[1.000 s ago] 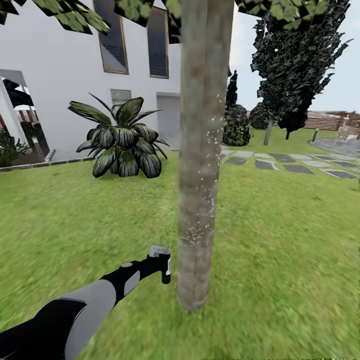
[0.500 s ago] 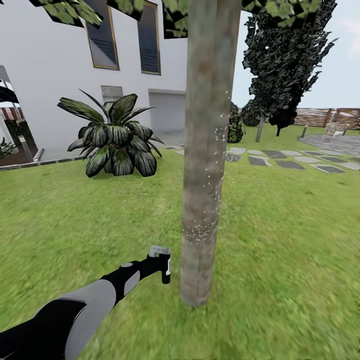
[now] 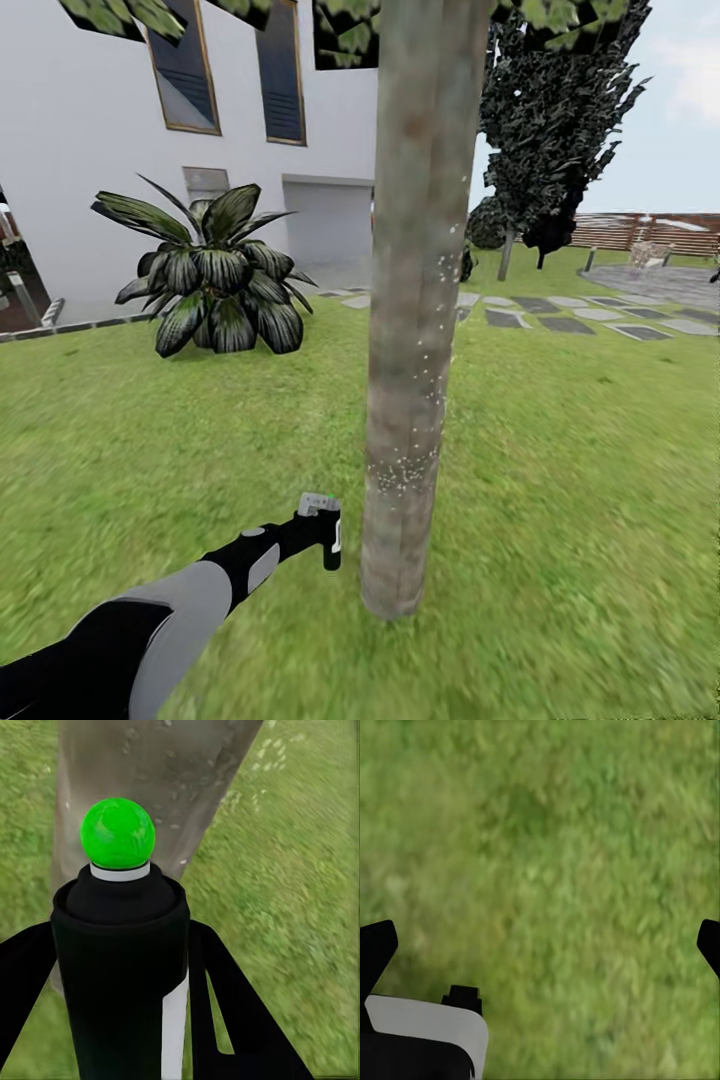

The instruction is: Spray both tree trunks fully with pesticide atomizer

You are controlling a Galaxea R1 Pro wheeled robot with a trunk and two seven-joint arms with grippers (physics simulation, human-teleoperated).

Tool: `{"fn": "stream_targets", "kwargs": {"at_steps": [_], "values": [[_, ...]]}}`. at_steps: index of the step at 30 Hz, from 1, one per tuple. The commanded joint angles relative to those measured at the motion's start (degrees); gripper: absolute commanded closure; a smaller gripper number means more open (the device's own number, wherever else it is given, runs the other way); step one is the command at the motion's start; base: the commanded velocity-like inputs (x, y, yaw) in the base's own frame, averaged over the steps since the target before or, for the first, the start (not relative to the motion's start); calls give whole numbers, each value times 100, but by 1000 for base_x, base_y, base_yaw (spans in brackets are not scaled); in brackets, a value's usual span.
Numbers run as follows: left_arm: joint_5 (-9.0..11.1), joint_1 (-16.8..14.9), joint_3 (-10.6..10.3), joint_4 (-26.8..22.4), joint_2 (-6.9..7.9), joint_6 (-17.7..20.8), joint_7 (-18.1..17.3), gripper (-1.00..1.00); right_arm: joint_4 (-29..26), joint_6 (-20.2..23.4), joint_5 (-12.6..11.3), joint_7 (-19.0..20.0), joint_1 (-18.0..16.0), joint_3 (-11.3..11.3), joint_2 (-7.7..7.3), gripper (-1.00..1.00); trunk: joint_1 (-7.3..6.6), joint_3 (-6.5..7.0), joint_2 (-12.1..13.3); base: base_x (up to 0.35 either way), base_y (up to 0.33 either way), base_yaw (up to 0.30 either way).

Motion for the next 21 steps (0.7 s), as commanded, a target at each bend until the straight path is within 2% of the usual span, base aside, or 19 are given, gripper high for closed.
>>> {"fn": "stream_targets", "kwargs": {"at_steps": [1,4,18,21], "values": [[7,50,17,-3,2,0,0,100,0,-6,0,0,0,0,0,-100,0,0,0,26,31,-52],[7,148,17,-6,9,0,0,100,0,-16,0,0,0,0,0,-100,0,0,0,9,122,-19],[7,163,17,-12,35,17,-8,100,0,-18,0,0,-1,0,0,-100,0,0,0,1,344,-159],[7,163,17,-8,29,6,-3,100,0,-18,0,0,-2,0,0,-100,0,0,0,31,195,-165]]}}
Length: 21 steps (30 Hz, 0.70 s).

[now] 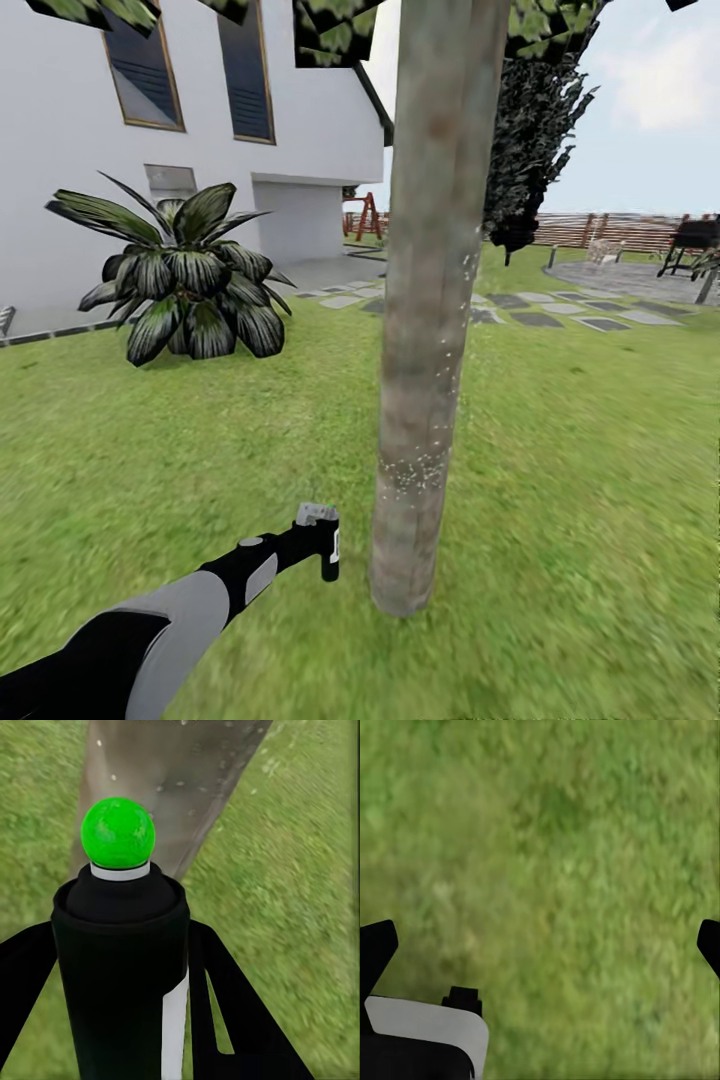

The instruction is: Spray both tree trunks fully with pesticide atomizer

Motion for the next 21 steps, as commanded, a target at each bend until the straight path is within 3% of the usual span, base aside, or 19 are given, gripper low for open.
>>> {"fn": "stream_targets", "kwargs": {"at_steps": [1,6,8,11,12,13,19,21], "values": [[3,0,7,0,-1,-2,-1,100,0,0,0,0,0,0,0,-100,0,0,0,14,87,-75],[15,0,-29,-74,-20,13,13,100,-75,-12,40,-22,-5,29,0,-100,0,0,0,3,21,-18],[18,0,-54,-391,-35,157,10,100,-192,-10,49,-17,-6,32,0,-100,0,0,0,0,2,-2],[26,0,-63,-1612,-41,1503,-2,100,-192,-9,53,-10,-7,20,-15,-100,0,0,0,0,0,0],[27,0,-63,-1970,-39,1792,1,100,-188,-9,55,-9,-7,23,-17,-100,0,0,0,0,0,0],[28,0,-63,-2265,-38,1972,3,100,-182,-9,56,-9,-6,23,-17,-100,0,0,0,0,0,0],[31,-3,-64,-2705,-129,2119,-4,100,-171,-9,60,-9,-5,25,-18,-100,0,0,0,0,0,0],[26,-1,-62,-3008,-138,2872,21,100,-119,-9,57,-9,-6,26,-18,-100,0,0,0,0,0,0]]}}
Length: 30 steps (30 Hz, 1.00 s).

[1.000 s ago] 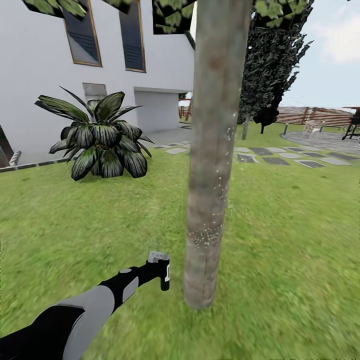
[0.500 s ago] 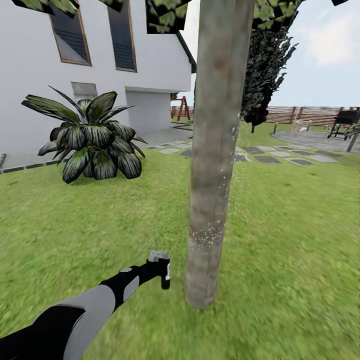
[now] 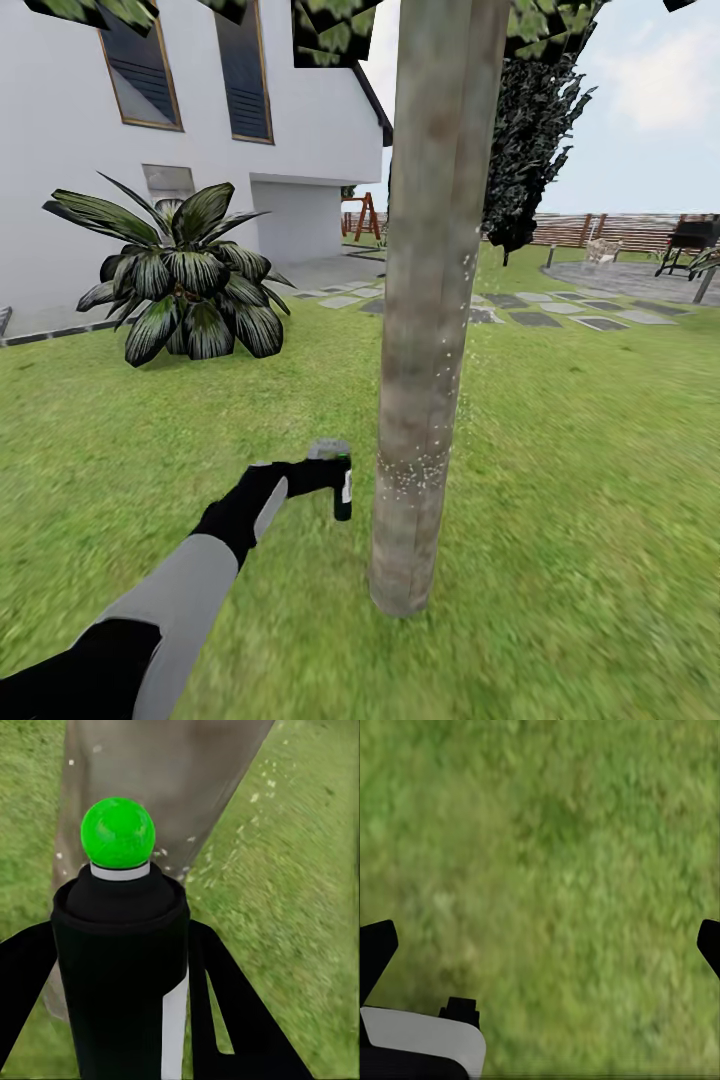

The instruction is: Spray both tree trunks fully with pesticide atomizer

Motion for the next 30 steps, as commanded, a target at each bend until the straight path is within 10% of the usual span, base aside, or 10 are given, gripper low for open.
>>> {"fn": "stream_targets", "kwargs": {"at_steps": [1,6,17,30], "values": [[6,0,3,-105,-2,337,14,100,12,0,0,0,0,1,0,-100,0,0,0,0,0,0],[-4,-131,23,-14,0,882,58,100,30,0,-1,0,-1,1,7,-100,0,0,0,0,0,0],[16,-2441,28,218,-13,2773,47,100,37,0,4,0,0,1,9,-100,0,0,0,0,0,0],[47,-4076,36,249,-66,3424,43,100,40,0,3,8,0,1,9,-100,0,0,0,0,0,0]]}}
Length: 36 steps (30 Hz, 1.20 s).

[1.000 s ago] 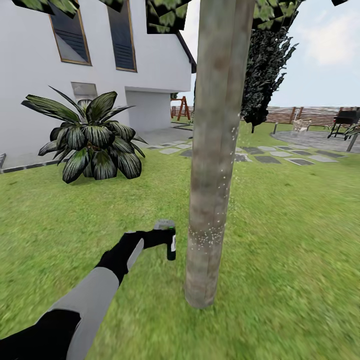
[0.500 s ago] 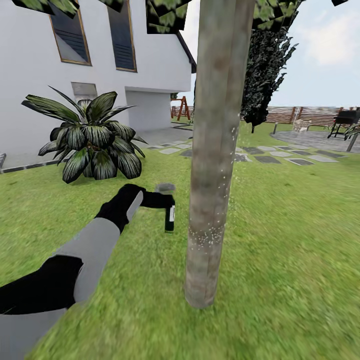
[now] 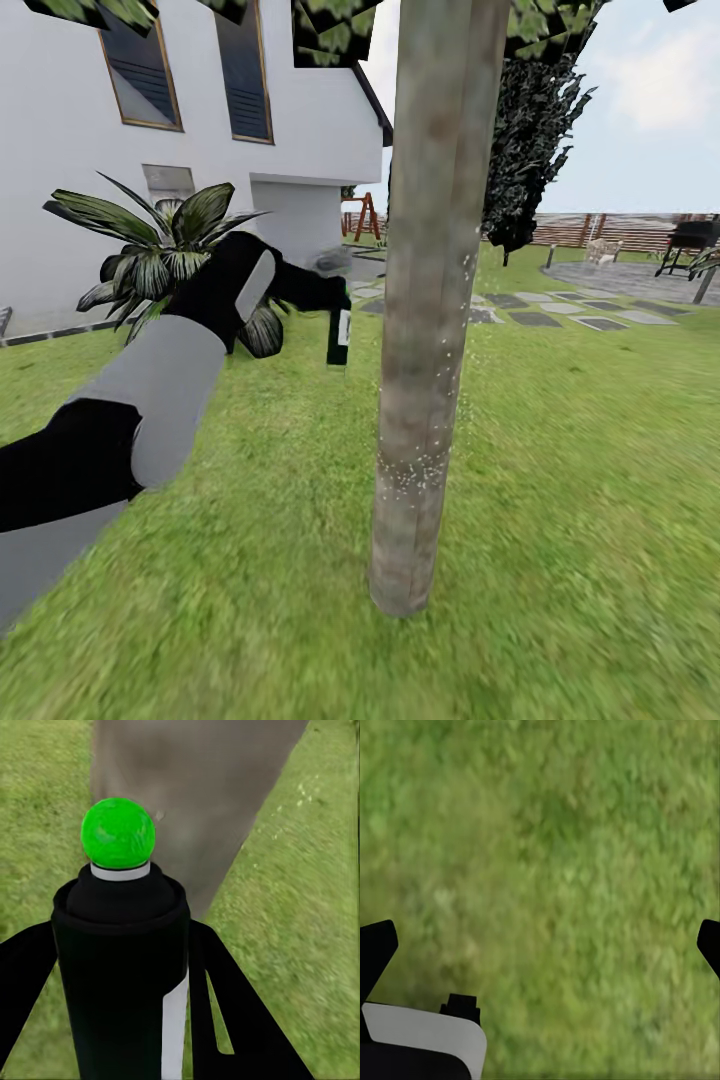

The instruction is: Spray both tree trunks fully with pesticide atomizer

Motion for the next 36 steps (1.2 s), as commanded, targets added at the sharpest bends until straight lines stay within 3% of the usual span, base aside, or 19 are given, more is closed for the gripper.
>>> {"fn": "stream_targets", "kwargs": {"at_steps": [1,8,12,17,24,34,36], "values": [[-13,-84,-3,2,-7,3,0,100,0,0,-1,0,0,0,0,-100,0,-1,0,0,0,0],[-13,-745,-3,35,-10,17,-4,100,0,0,-2,0,0,0,0,-100,0,-1,0,0,0,0],[33,-1236,4,443,-17,17,-7,100,0,1,-2,-1,-1,0,0,-100,0,-1,0,0,0,0],[780,-1621,14,526,-18,17,-8,100,0,0,-4,0,0,0,0,-100,0,-1,0,0,0,0],[900,-1972,14,565,-18,17,-8,100,0,0,0,0,-1,0,0,-100,0,-1,0,0,0,0],[917,-2003,14,665,-42,26,-23,100,0,1,-3,0,1,0,0,-100,0,-1,0,0,0,0],[1105,-2003,14,668,-75,26,-38,100,0,2,0,0,-1,0,0,-100,0,-1,0,0,0,0]]}}
